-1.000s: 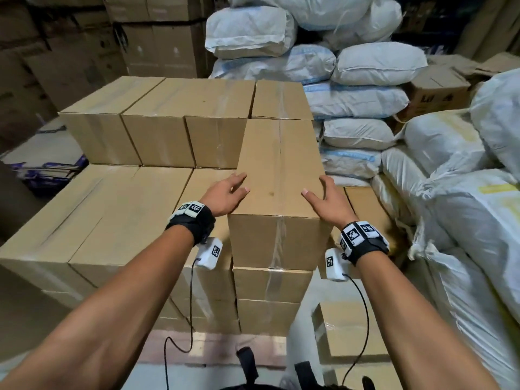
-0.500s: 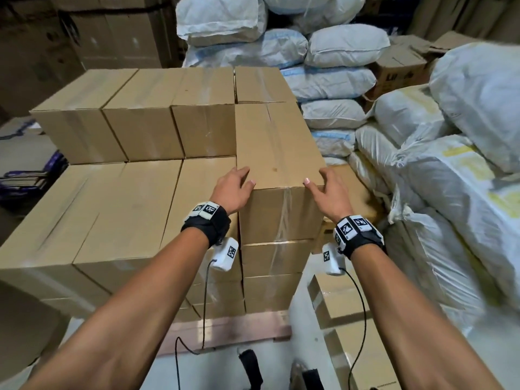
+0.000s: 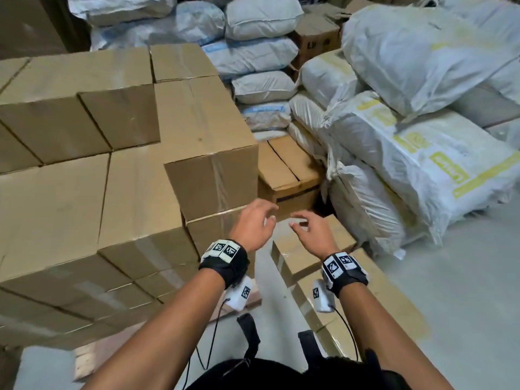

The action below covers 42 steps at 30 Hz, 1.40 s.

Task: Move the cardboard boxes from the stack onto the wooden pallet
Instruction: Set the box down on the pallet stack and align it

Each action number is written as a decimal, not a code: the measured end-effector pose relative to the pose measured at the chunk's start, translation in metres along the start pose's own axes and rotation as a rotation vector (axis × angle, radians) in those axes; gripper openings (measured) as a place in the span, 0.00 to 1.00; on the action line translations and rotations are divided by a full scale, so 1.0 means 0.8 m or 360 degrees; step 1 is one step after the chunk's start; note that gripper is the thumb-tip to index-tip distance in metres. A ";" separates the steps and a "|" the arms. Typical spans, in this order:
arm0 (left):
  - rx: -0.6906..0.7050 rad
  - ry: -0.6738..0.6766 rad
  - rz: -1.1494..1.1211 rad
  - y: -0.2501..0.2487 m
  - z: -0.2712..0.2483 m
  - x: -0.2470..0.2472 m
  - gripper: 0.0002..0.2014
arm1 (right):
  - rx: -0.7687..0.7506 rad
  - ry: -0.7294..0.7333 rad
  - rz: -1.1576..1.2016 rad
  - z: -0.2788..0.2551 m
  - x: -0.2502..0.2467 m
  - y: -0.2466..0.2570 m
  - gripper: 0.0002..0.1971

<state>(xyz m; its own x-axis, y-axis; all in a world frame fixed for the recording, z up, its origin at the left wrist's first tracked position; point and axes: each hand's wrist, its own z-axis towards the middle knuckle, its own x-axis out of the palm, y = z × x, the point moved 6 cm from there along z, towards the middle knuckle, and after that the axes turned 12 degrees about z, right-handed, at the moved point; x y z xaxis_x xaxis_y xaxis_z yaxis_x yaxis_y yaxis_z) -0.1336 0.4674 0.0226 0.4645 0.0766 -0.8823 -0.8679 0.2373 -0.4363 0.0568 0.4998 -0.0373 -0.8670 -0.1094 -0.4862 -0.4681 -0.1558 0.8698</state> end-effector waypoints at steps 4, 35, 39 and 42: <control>0.0072 0.0626 0.0036 -0.070 -0.036 0.138 0.18 | 0.0408 0.0060 0.0048 -0.128 -0.036 -0.119 0.11; 0.0424 0.1718 0.0099 -0.190 -0.075 0.797 0.15 | 0.1646 -0.0917 0.0400 -0.444 -0.119 -0.663 0.15; 0.0327 0.1622 0.0057 -0.147 -0.071 0.904 0.17 | 0.1609 -0.0982 0.0365 -0.448 -0.078 -0.773 0.17; 0.0266 0.1508 0.0023 -0.118 -0.077 0.976 0.19 | 0.1543 -0.0982 0.0301 -0.447 -0.045 -0.846 0.19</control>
<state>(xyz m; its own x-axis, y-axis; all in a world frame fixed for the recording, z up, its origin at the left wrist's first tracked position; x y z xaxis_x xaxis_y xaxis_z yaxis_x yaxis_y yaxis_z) 0.3001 0.4453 -0.6360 0.0552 -0.7162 -0.6957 -0.8020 0.3832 -0.4582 0.4658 0.2584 -0.6384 -0.7482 0.4871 -0.4505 -0.0258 0.6572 0.7533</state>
